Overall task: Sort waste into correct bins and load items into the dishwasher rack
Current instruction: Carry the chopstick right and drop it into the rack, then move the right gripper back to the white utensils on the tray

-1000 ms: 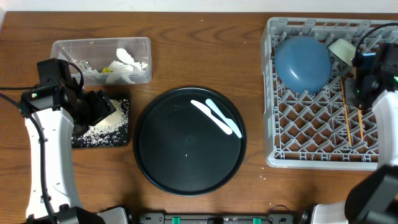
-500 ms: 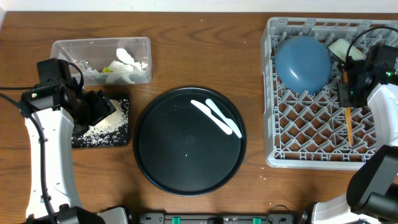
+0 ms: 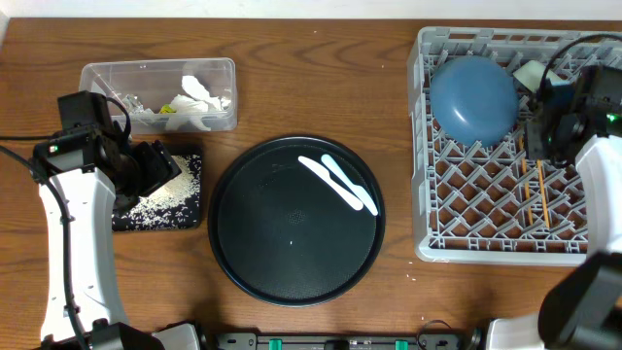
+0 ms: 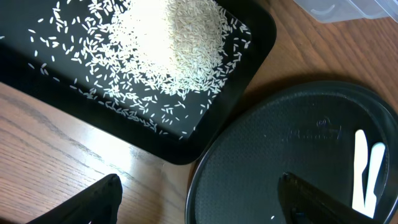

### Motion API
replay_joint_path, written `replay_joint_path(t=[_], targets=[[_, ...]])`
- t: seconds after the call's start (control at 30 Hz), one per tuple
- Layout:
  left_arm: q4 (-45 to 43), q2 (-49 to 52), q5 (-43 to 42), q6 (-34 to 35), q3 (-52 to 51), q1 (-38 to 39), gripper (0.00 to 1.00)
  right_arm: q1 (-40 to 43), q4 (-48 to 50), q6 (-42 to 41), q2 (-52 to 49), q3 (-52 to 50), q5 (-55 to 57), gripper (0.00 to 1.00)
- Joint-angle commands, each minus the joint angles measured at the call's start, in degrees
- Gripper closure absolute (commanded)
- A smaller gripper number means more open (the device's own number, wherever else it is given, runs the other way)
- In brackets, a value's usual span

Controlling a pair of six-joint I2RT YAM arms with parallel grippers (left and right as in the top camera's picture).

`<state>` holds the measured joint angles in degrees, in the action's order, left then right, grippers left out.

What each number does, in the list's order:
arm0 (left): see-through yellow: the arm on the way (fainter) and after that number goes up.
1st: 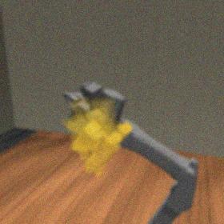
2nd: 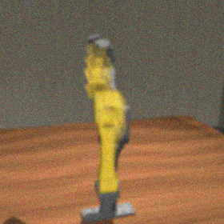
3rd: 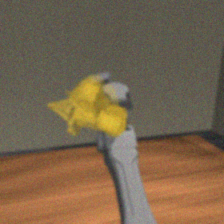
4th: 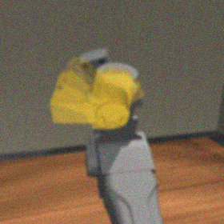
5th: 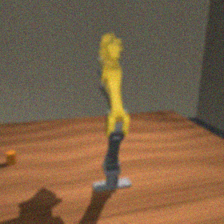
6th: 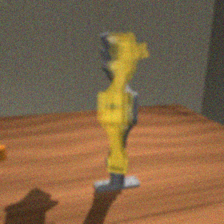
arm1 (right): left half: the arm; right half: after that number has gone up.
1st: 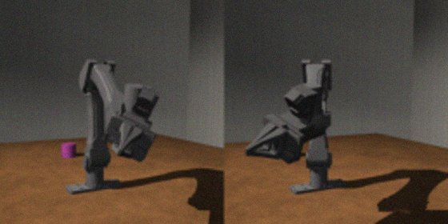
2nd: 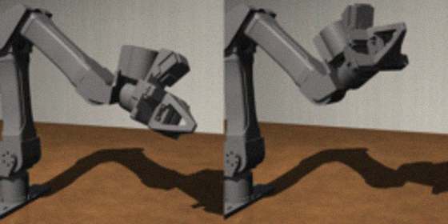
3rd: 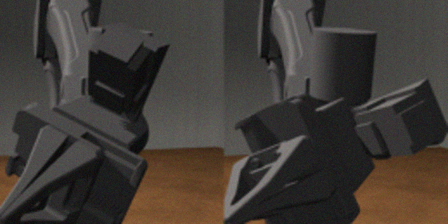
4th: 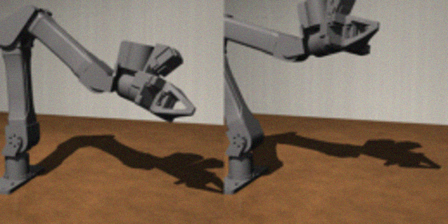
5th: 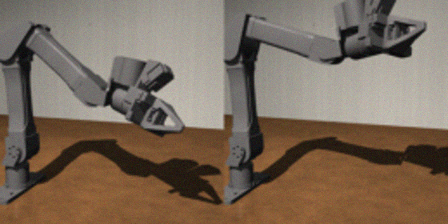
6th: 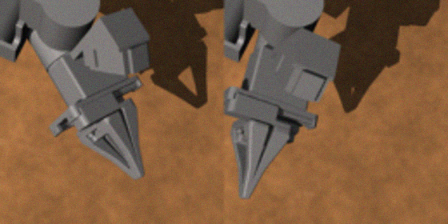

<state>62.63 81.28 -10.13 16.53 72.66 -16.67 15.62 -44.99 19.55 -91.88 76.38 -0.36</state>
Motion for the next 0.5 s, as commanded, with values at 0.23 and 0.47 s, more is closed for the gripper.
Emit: replay_joint_path(t=[0.23, 0.47], targets=[[0.1, 0.0, 0.1, 0.3, -0.3, -0.1, 0.19, -18.6, 1.2, -3.9, 7.7, 3.0, -17.7, 0.59], [0.1, 0.0, 0.1, 0.3, -0.3, -0.1, 0.19, -33.2, -0.7, -3.6, 1.5, 3.0, -17.6, 0.59]])
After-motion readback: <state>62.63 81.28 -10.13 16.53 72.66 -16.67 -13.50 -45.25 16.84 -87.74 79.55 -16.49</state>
